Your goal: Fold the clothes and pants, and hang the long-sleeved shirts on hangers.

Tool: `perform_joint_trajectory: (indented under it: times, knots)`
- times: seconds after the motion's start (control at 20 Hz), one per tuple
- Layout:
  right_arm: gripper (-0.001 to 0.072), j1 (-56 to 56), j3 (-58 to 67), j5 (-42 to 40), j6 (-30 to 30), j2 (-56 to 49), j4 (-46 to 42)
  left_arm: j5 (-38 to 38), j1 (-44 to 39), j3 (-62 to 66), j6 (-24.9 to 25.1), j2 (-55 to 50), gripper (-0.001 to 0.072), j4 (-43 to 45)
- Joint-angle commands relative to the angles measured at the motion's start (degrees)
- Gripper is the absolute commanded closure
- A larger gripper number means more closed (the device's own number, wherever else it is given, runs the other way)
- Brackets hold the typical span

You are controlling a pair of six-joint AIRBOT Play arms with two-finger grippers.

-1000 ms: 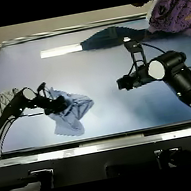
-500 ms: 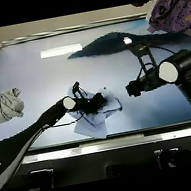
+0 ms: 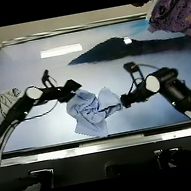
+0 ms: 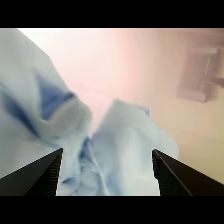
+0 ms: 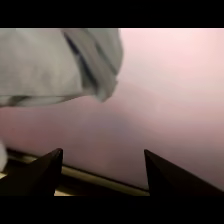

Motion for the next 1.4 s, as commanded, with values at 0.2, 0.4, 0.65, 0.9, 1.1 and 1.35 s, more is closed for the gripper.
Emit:
perform_joint_trajectory:
  times: [0.2,0.4,0.65,0.9,1.1,1.35]
  knots:
    - [0.011,0.07,-16.63,-8.52,-19.52,-8.24,40.44,-10.8,16.79,0.04,3.85,3.19,0.0074,2.27]
    - [0.0111,0.13,-17.97,-12.31,-21.53,-9.97,42.86,-10.73,19.19,0.02,6.12,3.17,0.0074,2.27]
    - [0.0122,3.28,-17.97,-15.61,-24.74,-14.27,48.28,-10.69,19.54,0.02,6.8,1.97,0.0073,2.91]
    - [0.0676,8.7,-17.94,-18.4,-25.42,-14.75,48.37,-10.43,19.3,0.02,6.69,-0.98,0.0073,2.86]
    - [0.0676,7.93,-17.94,-18.12,-17.33,-8.72,39.67,-8.66,16.52,0.07,9.81,-4.66,0.0073,2.84]
    - [0.0674,7.93,-17.94,-13.55,-10.1,-4.0,30.88,-6.43,13.09,1.07,20.98,-11.93,0.0073,-3.13]
